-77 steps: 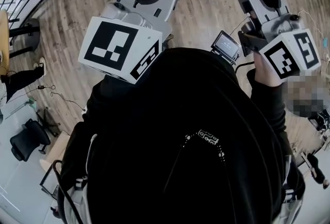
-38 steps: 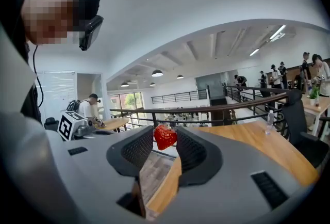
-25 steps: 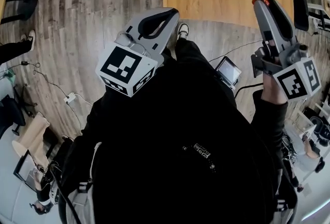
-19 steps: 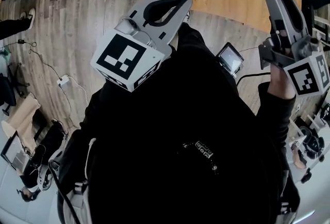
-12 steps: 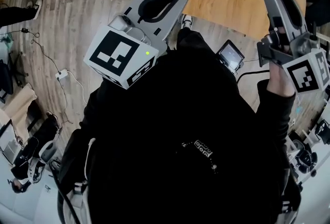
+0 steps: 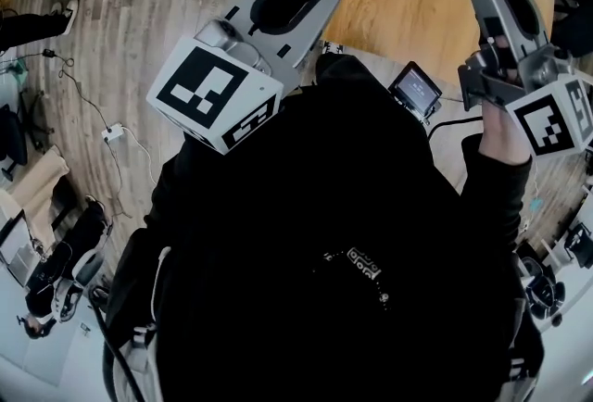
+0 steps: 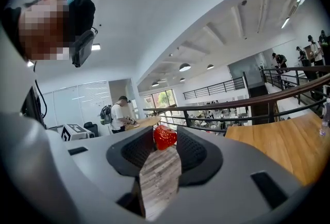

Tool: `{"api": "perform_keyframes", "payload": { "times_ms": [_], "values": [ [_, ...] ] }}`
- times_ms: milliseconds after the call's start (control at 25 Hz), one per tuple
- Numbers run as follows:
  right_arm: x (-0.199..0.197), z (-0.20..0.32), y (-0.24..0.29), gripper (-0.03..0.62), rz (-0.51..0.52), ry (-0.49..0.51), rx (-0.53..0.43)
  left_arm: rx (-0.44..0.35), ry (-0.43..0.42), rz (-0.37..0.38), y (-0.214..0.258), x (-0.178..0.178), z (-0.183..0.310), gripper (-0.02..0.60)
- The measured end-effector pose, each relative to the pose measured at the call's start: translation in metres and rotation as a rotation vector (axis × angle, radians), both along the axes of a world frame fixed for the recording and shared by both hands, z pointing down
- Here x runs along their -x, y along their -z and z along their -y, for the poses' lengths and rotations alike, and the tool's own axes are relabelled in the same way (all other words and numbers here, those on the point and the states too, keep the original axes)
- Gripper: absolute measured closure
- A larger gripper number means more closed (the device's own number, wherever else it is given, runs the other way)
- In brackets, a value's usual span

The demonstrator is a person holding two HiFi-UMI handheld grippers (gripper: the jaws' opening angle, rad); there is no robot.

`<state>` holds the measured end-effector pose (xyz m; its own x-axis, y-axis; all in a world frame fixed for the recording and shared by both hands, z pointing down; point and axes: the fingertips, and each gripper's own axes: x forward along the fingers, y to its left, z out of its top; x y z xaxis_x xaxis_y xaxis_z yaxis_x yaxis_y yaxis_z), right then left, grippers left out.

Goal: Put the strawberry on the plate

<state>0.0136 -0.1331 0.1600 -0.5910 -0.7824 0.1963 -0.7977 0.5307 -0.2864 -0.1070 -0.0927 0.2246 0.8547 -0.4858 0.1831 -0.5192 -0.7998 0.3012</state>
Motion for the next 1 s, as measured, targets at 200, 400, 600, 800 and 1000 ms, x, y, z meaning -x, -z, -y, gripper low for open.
{"api": "perform_keyframes", "payload": {
  "times_ms": [200,400,600,800,1000],
  "values": [
    [-0.030,0.012,-0.014,0.444,0.014,-0.029,0.028,0.045,-0.005,0.000,-0.010,-0.022,0.021,0.580],
    [-0.066,0.031,-0.016,0.442,0.021,-0.046,0.042,0.059,-0.042,-0.001,-0.008,-0.062,0.041,0.580],
    [-0.100,0.047,-0.025,0.443,0.036,-0.066,0.064,0.113,-0.078,0.011,-0.019,-0.102,0.054,0.580],
    [-0.137,0.057,-0.047,0.443,0.089,-0.090,0.106,0.121,-0.094,0.062,-0.025,-0.137,0.066,0.580],
    [-0.162,0.073,-0.067,0.443,0.127,-0.092,0.120,0.193,-0.079,0.165,-0.058,-0.162,0.079,0.580]
  ]
}}
